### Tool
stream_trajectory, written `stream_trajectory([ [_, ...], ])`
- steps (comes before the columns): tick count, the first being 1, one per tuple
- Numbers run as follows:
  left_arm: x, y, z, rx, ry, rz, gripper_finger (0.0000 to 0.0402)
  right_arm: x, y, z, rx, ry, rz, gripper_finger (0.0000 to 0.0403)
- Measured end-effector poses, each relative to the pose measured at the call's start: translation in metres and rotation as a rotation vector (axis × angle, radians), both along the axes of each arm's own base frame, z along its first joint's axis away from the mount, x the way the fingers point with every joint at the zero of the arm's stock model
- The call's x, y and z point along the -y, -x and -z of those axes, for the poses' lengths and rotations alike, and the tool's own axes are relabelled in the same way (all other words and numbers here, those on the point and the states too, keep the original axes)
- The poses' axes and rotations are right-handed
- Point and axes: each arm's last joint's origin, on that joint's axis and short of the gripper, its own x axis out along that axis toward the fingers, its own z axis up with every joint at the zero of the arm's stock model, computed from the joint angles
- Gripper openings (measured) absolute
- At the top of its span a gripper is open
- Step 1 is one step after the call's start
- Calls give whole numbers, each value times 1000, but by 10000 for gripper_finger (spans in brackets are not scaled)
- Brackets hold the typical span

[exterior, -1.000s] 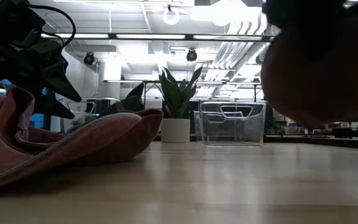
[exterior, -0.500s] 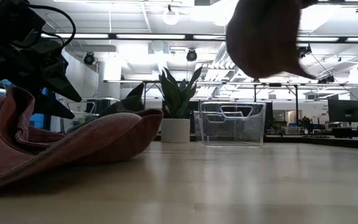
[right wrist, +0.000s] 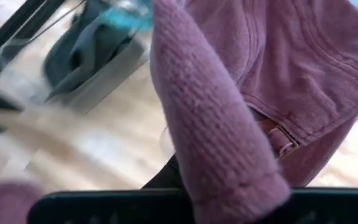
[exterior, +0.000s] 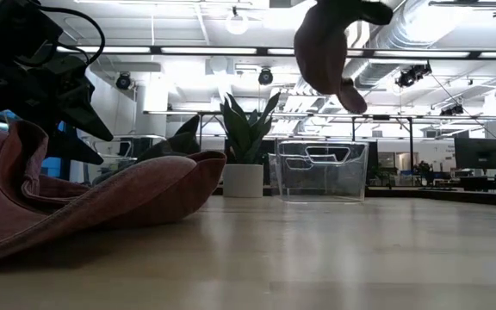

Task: Pick & Place hat
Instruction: Put the right red cap into the right transparent bin

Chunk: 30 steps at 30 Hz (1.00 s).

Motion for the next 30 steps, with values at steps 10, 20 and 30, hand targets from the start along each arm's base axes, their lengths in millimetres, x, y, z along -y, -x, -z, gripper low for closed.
stream_trajectory([
  [10,0,0,0,0,0,0,261,54,-23,26,-106,36,46,13],
  [20,0,0,0,0,0,0,261,81,-51,66,-143,-61,57,13],
  [30,0,0,0,0,0,0,261,91,-60,89,-199,-122,99,13],
])
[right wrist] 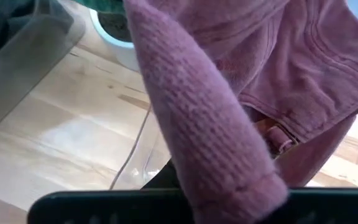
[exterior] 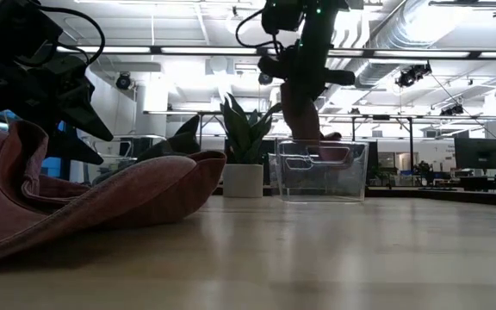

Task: Pick & Place hat
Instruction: Put the right red cap into the right transparent bin, then put the red cap into the right transparent bin

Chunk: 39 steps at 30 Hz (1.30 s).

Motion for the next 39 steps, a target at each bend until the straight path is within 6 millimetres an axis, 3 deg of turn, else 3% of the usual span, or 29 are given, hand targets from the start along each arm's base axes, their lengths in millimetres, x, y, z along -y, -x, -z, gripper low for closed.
stream_trajectory([
  [3,0,0,0,0,0,0,261,1,3,3,-29,-14,31,15],
  [10,0,0,0,0,0,0,261,5,8,6,-68,-35,64,64],
  [21,0,0,0,0,0,0,261,4,8,6,-67,-49,52,84],
  [33,0,0,0,0,0,0,261,2,9,6,-90,-72,26,207],
  [39,0,0,0,0,0,0,261,-1,10,5,-89,-95,15,227],
])
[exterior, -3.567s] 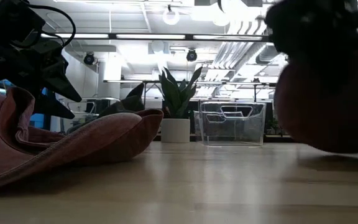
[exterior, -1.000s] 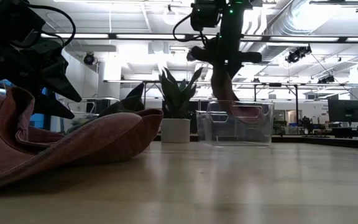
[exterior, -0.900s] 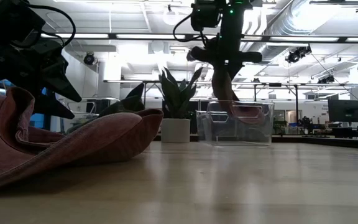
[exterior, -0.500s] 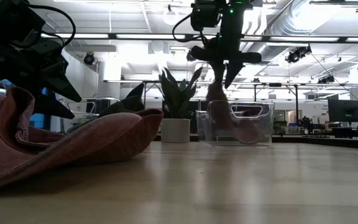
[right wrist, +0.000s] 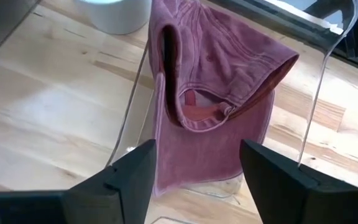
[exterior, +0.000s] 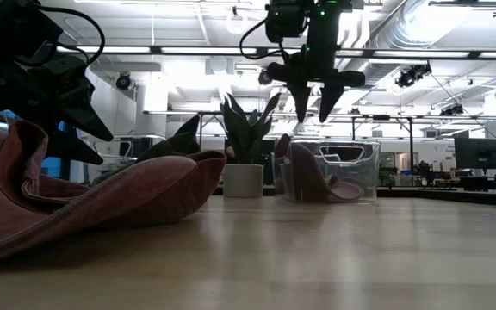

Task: Pick & Place hat
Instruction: Put the red cap into the right transparent bin

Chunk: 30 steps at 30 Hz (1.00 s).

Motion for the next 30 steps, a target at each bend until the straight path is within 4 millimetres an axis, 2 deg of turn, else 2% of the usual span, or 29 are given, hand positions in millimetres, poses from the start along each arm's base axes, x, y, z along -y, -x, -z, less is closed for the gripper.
stream_trajectory([
  [13,0,0,0,-1,0,0,261,-18,12,-25,47,11,-44,228],
  [21,0,0,0,0,-1,0,261,-40,16,-38,87,-11,-108,227],
  [30,0,0,0,0,0,0,261,-74,17,-48,130,-27,-183,227],
])
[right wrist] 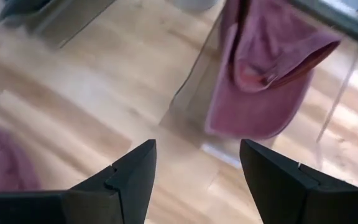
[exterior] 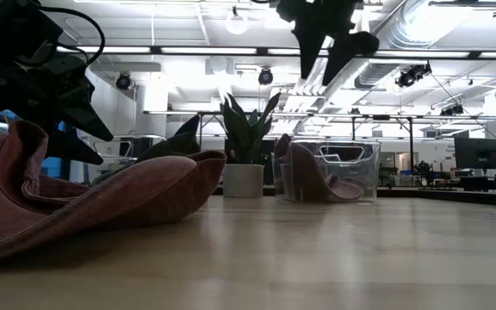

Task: Pick & Place hat
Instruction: Put the red cap into the right transparent bin

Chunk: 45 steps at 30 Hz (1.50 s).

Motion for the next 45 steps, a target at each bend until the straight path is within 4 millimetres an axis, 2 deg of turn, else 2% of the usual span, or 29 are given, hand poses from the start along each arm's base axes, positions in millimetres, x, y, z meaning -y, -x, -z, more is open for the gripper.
stream_trajectory([
  [14,0,0,0,0,0,0,261,-79,2,0,-15,-23,-138,227],
  [21,0,0,0,0,0,0,261,-110,14,2,-77,-24,-150,227],
  [26,0,0,0,0,0,0,261,-130,17,3,-55,-16,-199,227],
  [31,0,0,0,0,0,0,261,-147,13,26,40,-40,-251,227],
  [37,0,0,0,0,0,0,261,-162,16,70,227,-148,-288,227],
  [45,0,0,0,0,0,0,261,-178,22,115,309,-333,-237,227],
])
